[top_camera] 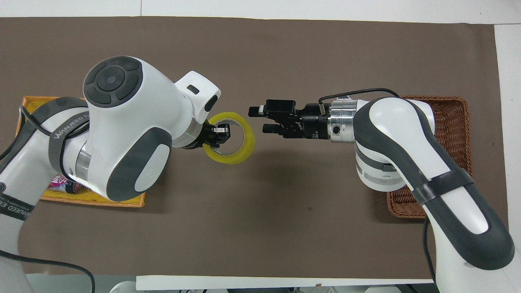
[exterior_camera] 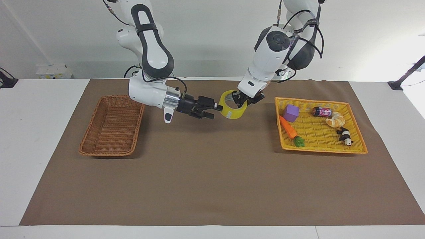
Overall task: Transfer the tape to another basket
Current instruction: 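Grasp the tape rim with the right gripper beside the left gripper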
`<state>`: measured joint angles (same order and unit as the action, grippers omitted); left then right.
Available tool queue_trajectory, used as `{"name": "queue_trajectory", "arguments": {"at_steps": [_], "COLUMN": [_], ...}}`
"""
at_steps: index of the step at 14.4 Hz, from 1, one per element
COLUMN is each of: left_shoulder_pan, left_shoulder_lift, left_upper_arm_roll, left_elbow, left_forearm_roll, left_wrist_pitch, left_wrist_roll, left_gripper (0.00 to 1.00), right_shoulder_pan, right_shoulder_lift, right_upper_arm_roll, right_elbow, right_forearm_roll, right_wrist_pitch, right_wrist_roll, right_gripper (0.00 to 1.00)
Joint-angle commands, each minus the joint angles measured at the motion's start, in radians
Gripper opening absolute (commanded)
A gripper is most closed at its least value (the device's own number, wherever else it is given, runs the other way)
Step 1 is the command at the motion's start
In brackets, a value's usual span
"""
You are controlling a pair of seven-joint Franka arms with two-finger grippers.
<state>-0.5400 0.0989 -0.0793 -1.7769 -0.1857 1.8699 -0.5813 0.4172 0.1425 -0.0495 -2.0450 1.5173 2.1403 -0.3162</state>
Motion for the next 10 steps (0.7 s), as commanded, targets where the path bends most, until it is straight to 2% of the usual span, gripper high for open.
{"name": "queue_trajectory", "arguments": {"at_steps": [1,6,10], "left_shoulder_pan": [-0.005,-0.002,0.000], "left_shoulder_lift": [0.001,0.002,0.004], "left_upper_arm_roll": [0.012,0.013,0.013], "left_elbow": [0.008,0.011,0.011], "left_forearm_roll": [-0.015,-0.014,-0.014], "left_wrist_pitch": [0.009,0.017,0.015], "left_wrist_roll": [-0.011,-0.009,-0.011], "left_gripper": [0.00,0.00,0.00], "right_shoulder_pan": [0.028,0.028,0.028], "right_shoulder_lift": [-0.021,-0.024,-0.043], "right_upper_arm_roll": [-0.003,-0.004,-0.004], "right_elbow": [-0.026,-0.027,-0.035], "right_forearm_roll": [0.032,0.023,-0.009], "right_wrist_pitch": [-0.004,-0.031,-0.043], "right_wrist_roll": [-0.058,-0.063,-0.069], "right_gripper": [0.99,0.99,0.95]}}
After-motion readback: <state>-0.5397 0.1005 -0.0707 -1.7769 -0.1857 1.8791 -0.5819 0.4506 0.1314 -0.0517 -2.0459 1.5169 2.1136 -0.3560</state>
